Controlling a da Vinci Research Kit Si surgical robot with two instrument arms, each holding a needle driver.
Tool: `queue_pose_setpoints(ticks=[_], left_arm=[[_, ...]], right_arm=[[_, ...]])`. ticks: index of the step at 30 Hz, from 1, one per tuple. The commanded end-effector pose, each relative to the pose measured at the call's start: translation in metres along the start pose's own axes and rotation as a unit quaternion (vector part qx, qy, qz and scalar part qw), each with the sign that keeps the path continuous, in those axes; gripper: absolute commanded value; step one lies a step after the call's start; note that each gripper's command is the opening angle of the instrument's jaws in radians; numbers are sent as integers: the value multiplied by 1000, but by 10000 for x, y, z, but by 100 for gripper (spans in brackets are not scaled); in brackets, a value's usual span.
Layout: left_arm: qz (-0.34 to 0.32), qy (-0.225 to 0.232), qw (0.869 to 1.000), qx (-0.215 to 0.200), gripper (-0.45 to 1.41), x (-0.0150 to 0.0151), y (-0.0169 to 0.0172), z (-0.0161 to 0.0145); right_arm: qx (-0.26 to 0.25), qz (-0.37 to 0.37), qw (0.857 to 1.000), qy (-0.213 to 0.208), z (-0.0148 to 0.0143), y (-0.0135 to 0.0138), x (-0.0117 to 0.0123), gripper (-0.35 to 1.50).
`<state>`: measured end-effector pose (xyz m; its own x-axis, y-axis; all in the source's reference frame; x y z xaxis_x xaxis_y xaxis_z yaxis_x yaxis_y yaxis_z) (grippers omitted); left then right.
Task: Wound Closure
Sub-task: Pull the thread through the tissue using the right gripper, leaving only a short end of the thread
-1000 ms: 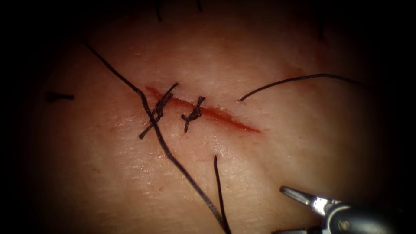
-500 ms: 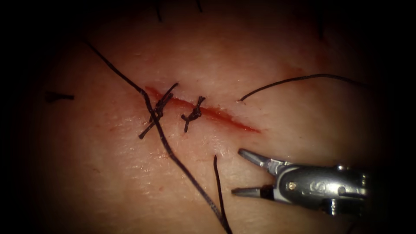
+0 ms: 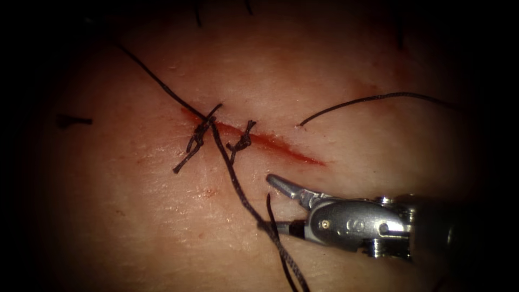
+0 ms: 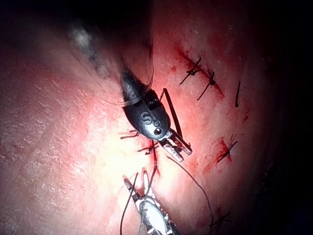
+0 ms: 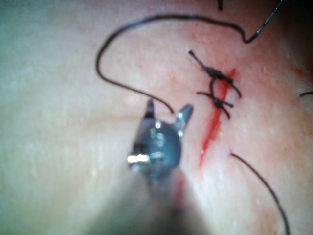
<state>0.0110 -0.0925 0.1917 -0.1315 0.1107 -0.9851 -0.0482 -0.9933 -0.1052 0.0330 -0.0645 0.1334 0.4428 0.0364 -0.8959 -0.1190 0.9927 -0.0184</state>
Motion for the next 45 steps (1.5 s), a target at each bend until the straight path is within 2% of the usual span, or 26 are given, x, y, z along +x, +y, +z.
queue_pose_setpoints(ticks=[1, 7, 10, 14, 20, 22, 23, 26, 30, 34, 35, 36, 37, 39, 42, 45], left_arm=[[0, 2, 1000, -2, -45, -6, 5, 6], [1, 5, 1000, -6, -45, -5, 8, 3], [6, 6, 1000, -10, -45, -6, 12, 3], [8, 11, 1000, -24, -45, -9, 22, 3], [6, 23, 999, -41, -45, -16, 42, -5], [6, 23, 999, -47, -45, -18, 49, -7], [6, 22, 998, -53, -45, -21, 55, -9], [7, 22, 998, -63, -45, -24, 63, -10], [12, 20, 997, -78, -45, -28, 72, -8], [16, 18, 996, -90, -45, -29, 78, -3], [16, 18, 996, -91, -45, -29, 79, -3], [17, 18, 995, -95, -45, -29, 80, -1], [18, 18, 995, -96, -45, -29, 81, 0], [18, 19, 995, -99, -45, -29, 81, 1], [18, 20, 994, -104, -45, -29, 81, 2], [19, 20, 994, -104, -45, -29, 81, 3]], right_arm=[[5, -1, 1000, 6, 9, -3, -4, -35], [27, -8, 1000, -5, -6, -13, -7, -35], [36, -15, 999, -15, -24, -25, -8, -35], [52, -26, 998, -38, -67, -52, -9, -35], [84, -19, 994, -69, -153, -99, -7, -35], [98, -14, 992, -84, -181, -111, -2, -35], [111, -8, 989, -97, -207, -120, 4, -35], [132, -5, 984, -116, -235, -128, 14, -35], [172, -4, 976, -135, -251, -136, 25, -35], [204, 2, 970, -134, -254, -142, 35, -35], [204, 2, 970, -133, -254, -141, 35, -15], [206, 7, 970, -133, -255, -137, 35, 52], [203, 7, 970, -135, -257, -132, 35, 88], [187, 8, 972, -144, -264, -120, 31, 128], [191, 11, 968, -163, -276, -98, 22, 136], [201, 14, 964, -174, -288, -72, 11, 135]])
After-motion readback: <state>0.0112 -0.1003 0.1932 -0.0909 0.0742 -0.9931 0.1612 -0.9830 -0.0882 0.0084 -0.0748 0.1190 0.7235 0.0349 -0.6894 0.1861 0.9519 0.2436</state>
